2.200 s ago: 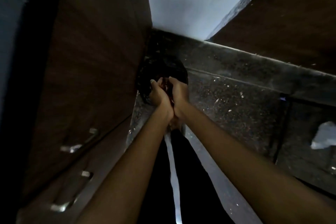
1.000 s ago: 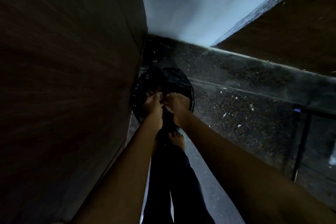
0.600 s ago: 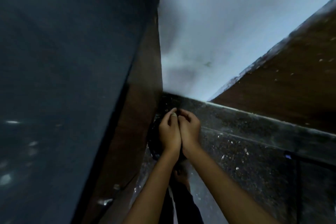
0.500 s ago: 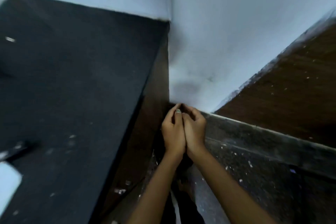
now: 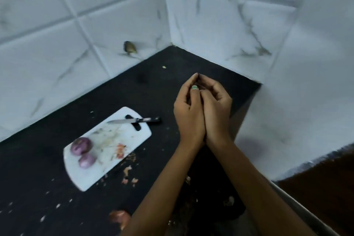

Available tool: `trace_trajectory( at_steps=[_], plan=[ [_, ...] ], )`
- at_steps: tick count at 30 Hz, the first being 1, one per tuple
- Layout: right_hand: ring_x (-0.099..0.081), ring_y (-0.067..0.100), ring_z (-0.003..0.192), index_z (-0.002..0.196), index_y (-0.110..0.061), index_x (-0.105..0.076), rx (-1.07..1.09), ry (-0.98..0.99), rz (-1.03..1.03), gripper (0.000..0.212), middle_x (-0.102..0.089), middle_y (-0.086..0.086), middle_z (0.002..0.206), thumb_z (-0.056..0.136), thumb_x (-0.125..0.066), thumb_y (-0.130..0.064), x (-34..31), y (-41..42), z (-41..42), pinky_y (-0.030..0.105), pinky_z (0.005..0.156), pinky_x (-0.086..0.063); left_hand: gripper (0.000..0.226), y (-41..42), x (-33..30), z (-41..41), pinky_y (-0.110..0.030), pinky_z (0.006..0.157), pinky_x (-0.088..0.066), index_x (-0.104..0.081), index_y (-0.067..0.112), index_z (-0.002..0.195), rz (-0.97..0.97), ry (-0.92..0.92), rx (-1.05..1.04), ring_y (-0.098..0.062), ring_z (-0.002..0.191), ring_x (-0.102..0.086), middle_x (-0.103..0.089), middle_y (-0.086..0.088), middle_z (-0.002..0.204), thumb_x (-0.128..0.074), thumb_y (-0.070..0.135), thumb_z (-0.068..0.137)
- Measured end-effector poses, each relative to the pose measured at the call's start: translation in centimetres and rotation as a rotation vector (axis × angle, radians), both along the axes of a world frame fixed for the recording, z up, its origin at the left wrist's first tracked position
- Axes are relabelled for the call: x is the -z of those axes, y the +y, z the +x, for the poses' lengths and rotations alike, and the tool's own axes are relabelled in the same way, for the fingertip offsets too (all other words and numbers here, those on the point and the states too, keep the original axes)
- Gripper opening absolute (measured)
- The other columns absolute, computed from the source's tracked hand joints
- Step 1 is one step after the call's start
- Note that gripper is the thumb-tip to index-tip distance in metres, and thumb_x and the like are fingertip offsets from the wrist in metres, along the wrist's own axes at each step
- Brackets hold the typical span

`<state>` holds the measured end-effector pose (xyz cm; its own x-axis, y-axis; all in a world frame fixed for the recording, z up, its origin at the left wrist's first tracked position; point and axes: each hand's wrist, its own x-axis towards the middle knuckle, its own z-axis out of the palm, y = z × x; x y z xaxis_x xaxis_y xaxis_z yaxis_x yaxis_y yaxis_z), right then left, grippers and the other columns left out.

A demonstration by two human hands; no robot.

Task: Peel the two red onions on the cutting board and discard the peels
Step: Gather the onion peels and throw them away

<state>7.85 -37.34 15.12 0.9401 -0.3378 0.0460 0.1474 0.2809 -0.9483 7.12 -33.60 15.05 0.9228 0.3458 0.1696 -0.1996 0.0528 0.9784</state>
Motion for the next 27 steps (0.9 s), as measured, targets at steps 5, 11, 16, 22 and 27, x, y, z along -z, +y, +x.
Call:
trace_trajectory(
  at_steps=[5, 11, 16, 22, 27],
  plan=[
    [-0.067, 0.008, 0.098, 0.111, -0.014, -0.069, -0.271, 0.009, -0.063, 0.031, -0.071, -0.001, 0.102, 0.091, -0.049, 0.001, 1.6, 7.5, -1.7, 0.026, 0.086, -0.055, 0.033, 7.5, 1.8, -2.1, -0.008, 0.086, -0.045, -0.064, 0.019, 0.12, -0.022, 0.043, -0.261, 0.009, 0.102, -0.06, -0.065, 0.017, 0.111, -0.043, 0.005, 0.099],
    [-0.065, 0.003, 0.099, 0.11, -0.022, -0.069, -0.568, 0.104, -0.256, 0.034, -0.07, -0.01, 0.104, 0.091, -0.047, -0.004, 8.0, 14.3, -3.2, 0.027, 0.088, -0.054, 0.033, 14.0, 7.7, -5.2, -0.021, 0.093, -0.049, -0.064, 0.023, 0.117, -0.011, 0.224, -0.526, -0.004, 0.107, -0.062, -0.067, 0.013, 0.112, -0.044, 0.006, 0.097],
    [-0.06, 0.013, 0.109, 0.116, -0.012, -0.066, -0.701, 0.112, -0.541, 0.029, -0.066, 0.0, 0.116, 0.092, -0.05, -0.005, 13.5, 16.5, -3.1, 0.026, 0.096, -0.048, 0.033, 18.4, 13.5, -7.4, -0.017, 0.089, -0.04, -0.057, 0.019, 0.13, 0.269, 0.41, -0.429, -0.006, 0.111, -0.056, -0.062, 0.007, 0.124, -0.043, 0.015, 0.1],
    [-0.024, 0.025, 0.143, 0.141, -0.007, -0.041, -0.696, -0.01, -1.163, 0.044, -0.033, 0.011, 0.152, 0.1, -0.042, -0.022, 18.6, 17.0, 0.6, 0.038, 0.117, -0.019, 0.05, 23.6, 18.9, -10.1, -0.03, 0.118, -0.013, -0.032, 0.014, 0.149, 0.648, 0.639, -0.419, -0.019, 0.147, -0.017, -0.023, -0.003, 0.159, -0.037, 0.029, 0.102],
    [0.007, 0.021, 0.148, 0.152, -0.007, -0.007, -0.839, -0.06, -1.574, 0.064, 0.003, 0.011, 0.16, 0.102, -0.023, -0.044, 19.9, 17.9, 2.6, 0.039, 0.119, 0.004, 0.084, 24.4, 20.6, -10.9, -0.024, 0.114, 0.012, -0.014, 0.015, 0.154, 0.87, 0.639, -0.305, -0.016, 0.149, -0.004, -0.01, -0.001, 0.162, 0.001, 0.057, 0.082]
  ],
)
